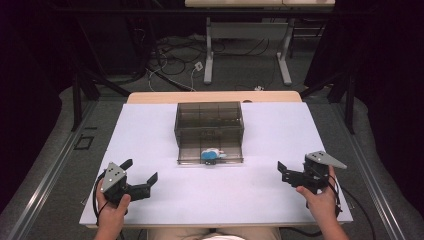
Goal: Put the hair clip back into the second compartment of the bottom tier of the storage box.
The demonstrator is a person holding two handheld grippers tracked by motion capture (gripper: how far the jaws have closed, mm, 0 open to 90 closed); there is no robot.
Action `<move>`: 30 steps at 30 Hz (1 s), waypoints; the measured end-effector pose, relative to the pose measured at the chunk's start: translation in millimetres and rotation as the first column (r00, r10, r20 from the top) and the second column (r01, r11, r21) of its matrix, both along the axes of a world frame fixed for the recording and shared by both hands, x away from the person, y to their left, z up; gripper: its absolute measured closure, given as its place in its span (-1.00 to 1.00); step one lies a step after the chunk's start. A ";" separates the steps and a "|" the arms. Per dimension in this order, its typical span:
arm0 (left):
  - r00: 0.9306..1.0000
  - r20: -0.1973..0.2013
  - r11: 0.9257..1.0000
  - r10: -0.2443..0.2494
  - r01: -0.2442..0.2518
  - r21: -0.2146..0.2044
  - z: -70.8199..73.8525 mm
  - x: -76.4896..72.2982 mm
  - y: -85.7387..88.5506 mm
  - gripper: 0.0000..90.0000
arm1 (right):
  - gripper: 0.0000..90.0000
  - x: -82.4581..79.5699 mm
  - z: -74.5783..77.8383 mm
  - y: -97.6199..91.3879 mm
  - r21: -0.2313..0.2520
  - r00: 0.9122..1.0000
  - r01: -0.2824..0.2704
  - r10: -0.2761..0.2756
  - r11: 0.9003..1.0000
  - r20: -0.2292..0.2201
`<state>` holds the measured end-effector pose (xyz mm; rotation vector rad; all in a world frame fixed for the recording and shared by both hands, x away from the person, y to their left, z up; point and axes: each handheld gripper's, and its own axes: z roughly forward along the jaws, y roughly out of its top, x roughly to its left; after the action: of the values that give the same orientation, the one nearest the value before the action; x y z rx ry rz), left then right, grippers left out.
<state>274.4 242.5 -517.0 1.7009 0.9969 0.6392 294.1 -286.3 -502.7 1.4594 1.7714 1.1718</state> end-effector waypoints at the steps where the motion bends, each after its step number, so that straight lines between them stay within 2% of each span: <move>1: 1.000 -0.004 1.000 0.003 -0.003 -0.005 -0.1 -0.1 0.2 -0.99 | -1.00 -0.2 -1.2 0.0 0.010 1.000 0.007 -0.007 1.000 -0.009; 5: 1.000 -0.003 1.000 0.006 -0.006 -0.002 0.1 0.4 2.2 -0.99 | -1.00 1.6 -7.5 -2.4 0.010 1.000 0.013 -0.013 1.000 -0.002; 11: 1.000 0.000 1.000 0.007 -0.007 -0.001 0.4 0.6 3.7 -0.99 | -1.00 2.7 -16.1 -4.7 0.011 0.999 0.038 -0.038 0.999 -0.028; 16: 1.000 0.001 1.000 0.006 -0.006 -0.001 0.4 0.8 4.2 -0.99 | -1.00 5.7 -22.5 -6.2 0.001 0.999 0.047 -0.047 0.999 -0.021; 17: 1.000 -0.001 1.000 0.008 -0.008 -0.004 0.2 0.8 4.1 -0.99 | -1.00 5.8 -23.1 -5.8 0.008 0.998 0.051 -0.051 0.999 -0.036; 19: 1.000 0.006 1.000 0.008 -0.008 0.008 0.4 1.3 5.2 -0.99 | -1.00 7.2 -25.3 -7.1 0.001 0.998 0.054 -0.054 0.999 -0.043; 23: 1.000 0.004 1.000 0.008 -0.008 0.003 0.2 1.5 5.3 -0.99 | -1.00 9.7 -27.6 -10.5 0.001 0.997 0.062 -0.062 0.998 -0.048; 24: 1.000 0.004 1.000 0.009 -0.009 0.004 0.2 1.5 5.3 -0.99 | -1.00 10.9 -28.7 -11.0 0.010 0.997 0.072 -0.071 0.997 -0.044; 26: 1.000 0.004 1.000 0.009 -0.009 0.004 0.2 1.6 5.4 -0.99 | -1.00 11.3 -28.9 -14.3 0.007 0.995 0.073 -0.072 0.997 -0.064; 27: 1.000 0.004 1.000 0.010 -0.010 0.001 0.1 1.6 5.4 -0.99 | -1.00 12.0 -30.0 -14.4 0.024 0.995 0.078 -0.077 0.997 -0.062; 30: 1.000 -0.002 1.000 0.013 -0.013 -0.008 -0.3 1.7 5.0 -0.99 | -1.00 13.8 -31.4 -16.6 0.025 0.994 0.087 -0.085 0.996 -0.062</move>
<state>276.1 247.5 -517.3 1.6893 1.0113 0.6415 307.8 -302.9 -534.1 1.5870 1.7207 1.1227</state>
